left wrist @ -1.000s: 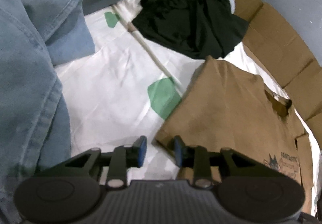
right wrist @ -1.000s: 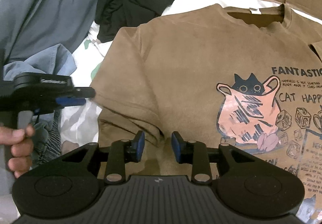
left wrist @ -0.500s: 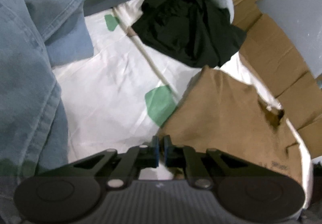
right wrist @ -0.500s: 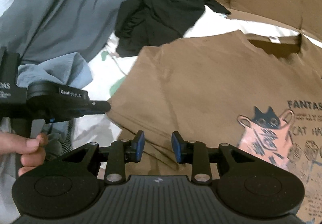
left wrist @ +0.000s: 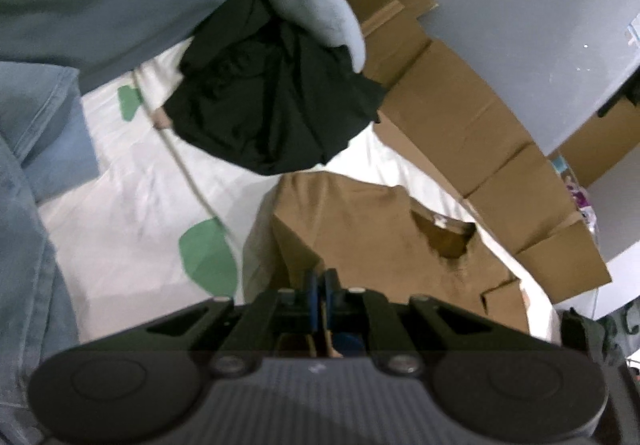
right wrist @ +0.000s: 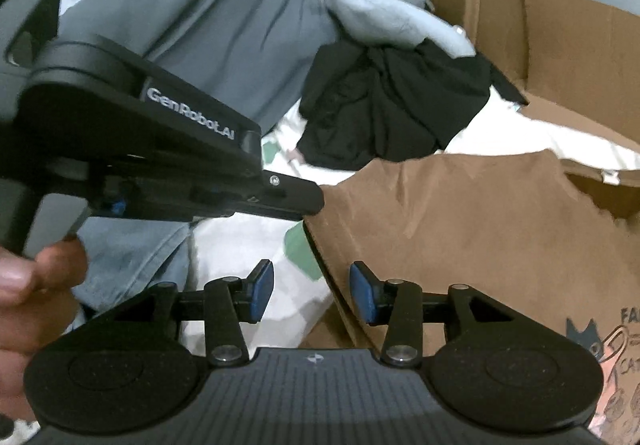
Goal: Fold clothes
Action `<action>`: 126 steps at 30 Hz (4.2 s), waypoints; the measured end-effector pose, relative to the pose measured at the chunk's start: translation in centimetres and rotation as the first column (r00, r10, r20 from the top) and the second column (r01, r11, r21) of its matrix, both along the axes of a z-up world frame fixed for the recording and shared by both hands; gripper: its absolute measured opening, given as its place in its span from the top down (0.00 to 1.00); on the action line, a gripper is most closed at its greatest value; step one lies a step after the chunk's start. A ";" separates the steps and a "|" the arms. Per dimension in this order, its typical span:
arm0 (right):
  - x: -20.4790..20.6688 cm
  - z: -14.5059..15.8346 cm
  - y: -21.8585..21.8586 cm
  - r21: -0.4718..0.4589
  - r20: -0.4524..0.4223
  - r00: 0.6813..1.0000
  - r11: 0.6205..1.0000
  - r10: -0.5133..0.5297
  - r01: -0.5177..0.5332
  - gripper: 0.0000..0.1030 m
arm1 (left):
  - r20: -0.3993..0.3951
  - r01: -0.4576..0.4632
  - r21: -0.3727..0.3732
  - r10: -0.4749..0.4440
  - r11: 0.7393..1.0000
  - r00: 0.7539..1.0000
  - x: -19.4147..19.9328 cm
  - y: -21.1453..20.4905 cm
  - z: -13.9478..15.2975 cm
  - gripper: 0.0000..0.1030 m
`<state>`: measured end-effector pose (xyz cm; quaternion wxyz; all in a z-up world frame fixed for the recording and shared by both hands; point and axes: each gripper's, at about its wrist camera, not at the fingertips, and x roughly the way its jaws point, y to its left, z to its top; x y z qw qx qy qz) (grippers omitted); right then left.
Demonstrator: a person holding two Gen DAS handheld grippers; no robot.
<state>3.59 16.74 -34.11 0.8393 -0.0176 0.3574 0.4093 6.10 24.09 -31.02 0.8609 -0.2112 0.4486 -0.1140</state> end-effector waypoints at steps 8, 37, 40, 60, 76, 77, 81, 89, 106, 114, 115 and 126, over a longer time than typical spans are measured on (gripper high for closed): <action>1.3 0.6 0.5 0.011 0.049 0.998 0.999 -0.034 0.034 0.53 | -0.009 0.013 -0.048 -0.013 0.999 1.000 0.7 -0.5 0.6 0.96; 6.2 0.3 -2.8 0.070 -0.033 0.999 0.997 -0.023 0.026 0.99 | -0.209 0.119 0.171 -0.082 0.978 0.974 17.7 -2.8 -6.3 0.50; 6.5 0.0 -3.1 0.077 -0.052 0.998 0.997 -0.020 0.024 0.99 | -0.250 0.139 0.166 -0.094 0.976 0.964 18.6 -3.2 -7.4 0.55; 12.2 -3.6 -6.6 0.031 -0.274 0.958 0.995 -0.081 0.093 0.99 | -0.216 -0.003 0.250 0.059 0.968 0.975 19.6 -1.1 -5.1 0.78; 15.0 -7.4 -9.9 -0.016 -0.403 0.907 0.992 -0.119 0.123 0.99 | -0.322 0.120 0.223 -0.043 0.967 0.946 19.6 -3.2 -6.5 0.56; 15.1 -7.8 -10.0 -0.015 -0.414 0.902 0.991 -0.125 0.130 0.99 | -0.335 0.136 0.227 -0.054 0.964 0.941 19.6 -3.2 -6.6 0.56; 15.1 -8.5 -10.5 0.008 -0.442 0.887 0.989 -0.132 0.151 0.97 | -0.344 0.141 0.172 -0.075 0.975 0.936 18.9 -2.5 -6.7 0.56; 16.4 -9.4 -11.7 0.118 -0.515 0.848 0.970 -0.123 0.212 0.64 | -0.347 0.180 0.088 -0.140 0.980 0.927 17.6 -1.7 -6.2 0.61; 17.5 -9.0 -12.9 0.144 -0.529 0.834 0.952 -0.156 0.269 1.00 | -0.340 0.290 0.416 -0.148 0.862 0.929 21.0 -6.7 -5.7 0.94; 18.6 -10.4 -13.3 0.113 -0.542 0.820 0.952 -0.181 0.284 0.96 | -0.362 0.281 0.420 -0.125 0.863 0.924 21.8 -6.4 -5.7 0.86; 18.6 -10.4 -13.4 0.115 -0.544 0.820 0.952 -0.179 0.284 0.95 | -0.359 0.281 0.418 -0.127 0.864 0.925 21.7 -6.3 -5.2 0.75; 17.3 -8.2 -15.7 0.146 -0.455 0.864 0.939 -0.215 0.311 0.94 | -0.289 0.255 0.355 -0.155 0.899 0.945 16.9 -5.6 -2.1 0.83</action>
